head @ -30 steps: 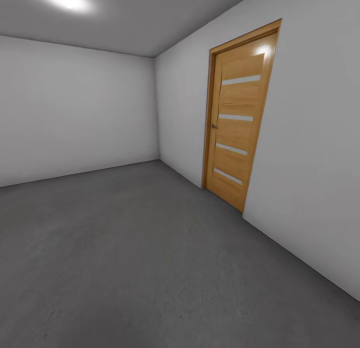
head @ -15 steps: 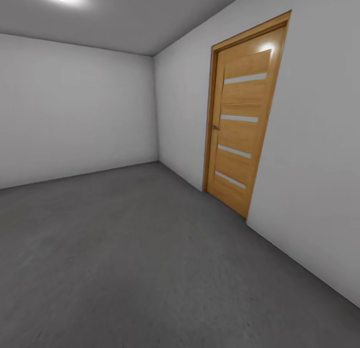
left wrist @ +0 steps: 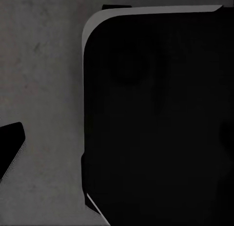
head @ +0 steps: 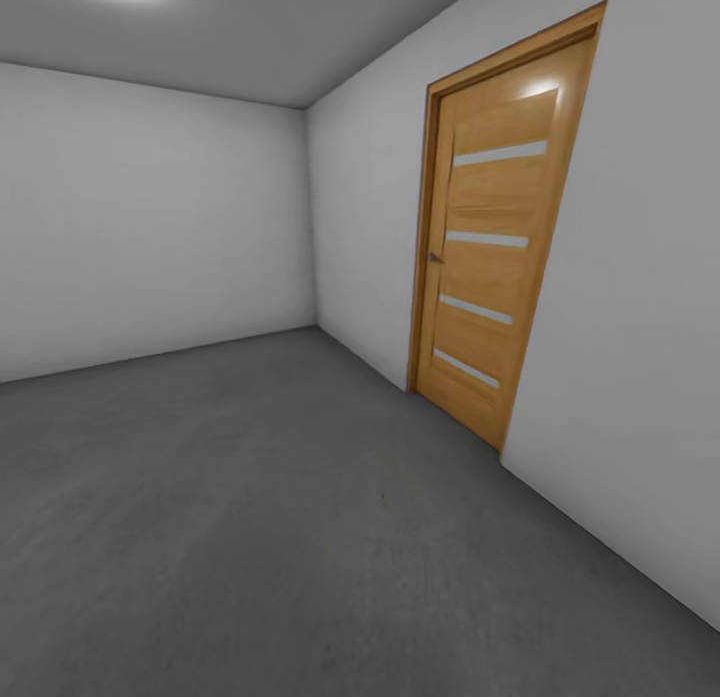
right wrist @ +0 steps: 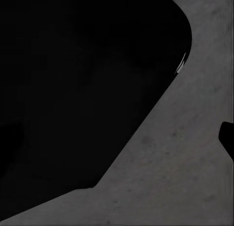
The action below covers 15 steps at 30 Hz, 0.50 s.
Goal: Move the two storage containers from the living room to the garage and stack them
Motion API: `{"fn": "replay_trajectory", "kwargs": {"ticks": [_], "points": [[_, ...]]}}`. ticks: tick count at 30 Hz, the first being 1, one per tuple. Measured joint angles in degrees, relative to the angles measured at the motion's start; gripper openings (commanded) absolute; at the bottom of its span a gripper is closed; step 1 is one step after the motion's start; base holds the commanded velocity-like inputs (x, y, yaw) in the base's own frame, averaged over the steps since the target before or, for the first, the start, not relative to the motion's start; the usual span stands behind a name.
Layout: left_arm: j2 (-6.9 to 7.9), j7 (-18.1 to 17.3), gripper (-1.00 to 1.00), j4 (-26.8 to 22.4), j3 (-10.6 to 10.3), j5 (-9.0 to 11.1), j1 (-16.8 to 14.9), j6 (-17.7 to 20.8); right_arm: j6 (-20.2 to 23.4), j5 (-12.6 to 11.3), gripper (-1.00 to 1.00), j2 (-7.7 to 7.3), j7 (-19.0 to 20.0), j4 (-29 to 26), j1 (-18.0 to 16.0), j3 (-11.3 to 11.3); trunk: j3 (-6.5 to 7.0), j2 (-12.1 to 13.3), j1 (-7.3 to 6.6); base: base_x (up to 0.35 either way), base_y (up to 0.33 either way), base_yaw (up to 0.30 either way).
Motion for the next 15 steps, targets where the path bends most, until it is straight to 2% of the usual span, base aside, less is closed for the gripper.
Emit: {"fn": "replay_trajectory", "kwargs": {"ticks": [15], "points": [[0.0, 0.02, 1.0, 0.0, 0.0, 0.0, 0.0, 0.0, 0.0, -0.03, 1.0, 0.0, 0.0, 0.0, 0.0, 0.0, 0.0, 0.0, 0.0, 0.324, 0.0, 0.0]]}}
